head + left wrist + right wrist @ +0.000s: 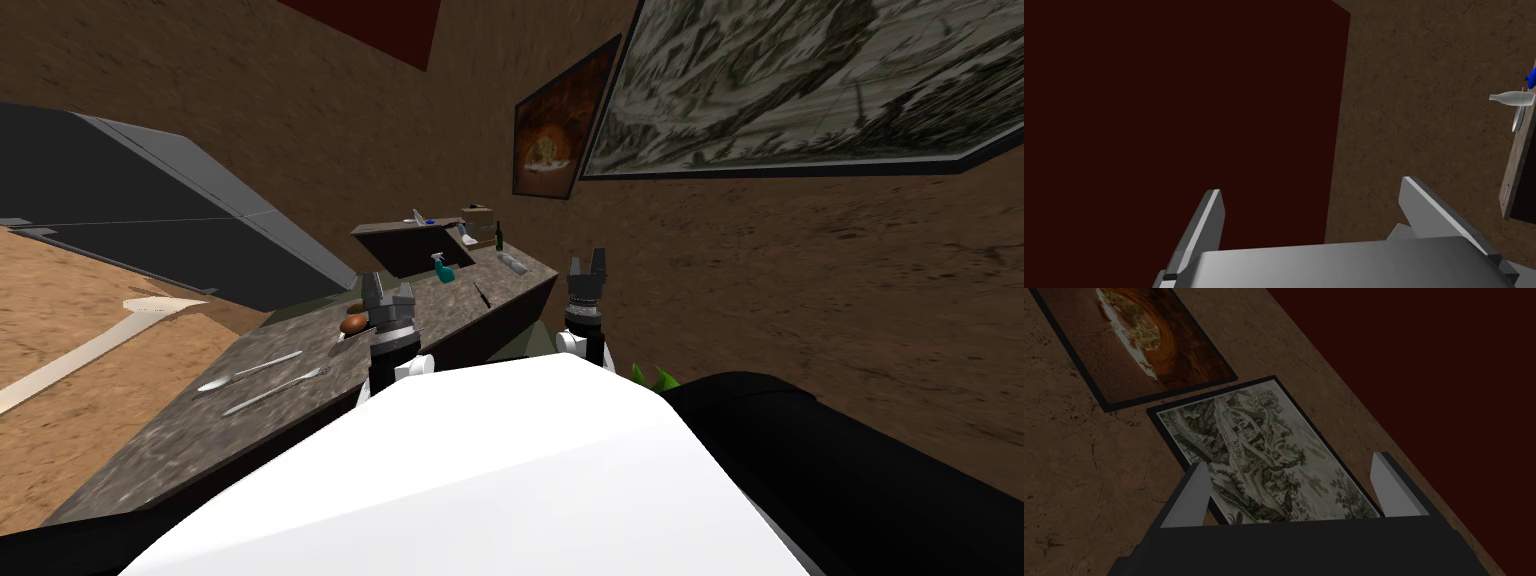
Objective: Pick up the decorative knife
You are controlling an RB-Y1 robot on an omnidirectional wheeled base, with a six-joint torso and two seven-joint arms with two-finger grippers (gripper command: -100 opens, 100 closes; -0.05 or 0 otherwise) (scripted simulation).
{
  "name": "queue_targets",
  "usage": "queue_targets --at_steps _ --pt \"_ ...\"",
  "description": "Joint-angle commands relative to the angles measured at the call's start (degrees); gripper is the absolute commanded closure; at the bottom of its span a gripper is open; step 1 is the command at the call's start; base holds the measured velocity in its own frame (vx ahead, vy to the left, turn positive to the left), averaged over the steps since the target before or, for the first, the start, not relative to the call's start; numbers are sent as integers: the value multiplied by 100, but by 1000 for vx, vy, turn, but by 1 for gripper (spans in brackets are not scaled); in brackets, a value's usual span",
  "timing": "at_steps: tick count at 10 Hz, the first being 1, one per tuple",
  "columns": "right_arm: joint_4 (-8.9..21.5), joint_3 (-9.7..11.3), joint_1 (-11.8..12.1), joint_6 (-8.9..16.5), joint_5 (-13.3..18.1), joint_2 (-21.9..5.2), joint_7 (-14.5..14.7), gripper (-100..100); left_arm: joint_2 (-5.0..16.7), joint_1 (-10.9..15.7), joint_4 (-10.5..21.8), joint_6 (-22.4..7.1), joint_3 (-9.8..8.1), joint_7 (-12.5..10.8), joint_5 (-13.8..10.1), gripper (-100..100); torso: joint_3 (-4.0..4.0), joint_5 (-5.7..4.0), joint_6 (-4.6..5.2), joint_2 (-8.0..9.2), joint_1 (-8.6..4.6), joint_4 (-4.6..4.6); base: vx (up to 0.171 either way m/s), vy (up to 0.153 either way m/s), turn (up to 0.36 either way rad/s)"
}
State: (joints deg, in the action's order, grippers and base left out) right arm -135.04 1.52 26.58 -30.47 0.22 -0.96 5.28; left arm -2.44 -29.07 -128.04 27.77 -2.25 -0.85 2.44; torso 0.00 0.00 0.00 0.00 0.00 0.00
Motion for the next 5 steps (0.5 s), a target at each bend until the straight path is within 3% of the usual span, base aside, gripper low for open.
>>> queue_targets --at_steps 1,5 --pt "0 0 0 0 0 0 0 0 259 20 13 -82 6 12 -7 -100 0 0 0 0 0 0 2 -4 -14" --pt "0 0 0 0 0 0 0 0 910 136 72 -563 44 82 -48 -100 -3 -1 1 -5 -3 -1 9 -12 -29"
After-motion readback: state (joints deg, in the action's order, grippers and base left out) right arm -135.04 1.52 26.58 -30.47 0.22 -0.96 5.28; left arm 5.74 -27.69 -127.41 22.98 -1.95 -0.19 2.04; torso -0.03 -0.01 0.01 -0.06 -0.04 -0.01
